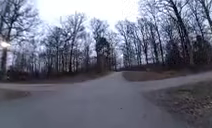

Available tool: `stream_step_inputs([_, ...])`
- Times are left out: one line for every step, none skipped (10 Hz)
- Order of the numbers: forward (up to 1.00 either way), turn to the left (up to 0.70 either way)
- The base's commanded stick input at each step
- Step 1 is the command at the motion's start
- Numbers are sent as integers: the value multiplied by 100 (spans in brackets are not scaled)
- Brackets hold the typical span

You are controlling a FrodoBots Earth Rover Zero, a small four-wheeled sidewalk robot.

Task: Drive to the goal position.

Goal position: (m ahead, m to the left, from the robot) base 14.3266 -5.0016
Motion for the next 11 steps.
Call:
stream_step_inputs([55, 0])
stream_step_inputs([55, 0])
stream_step_inputs([60, 0])
stream_step_inputs([65, 0])
stream_step_inputs([67, 0])
stream_step_inputs([67, 0])
stream_step_inputs([67, 0])
stream_step_inputs([67, 0])
stream_step_inputs([69, 0])
stream_step_inputs([70, 0])
stream_step_inputs([70, 0])
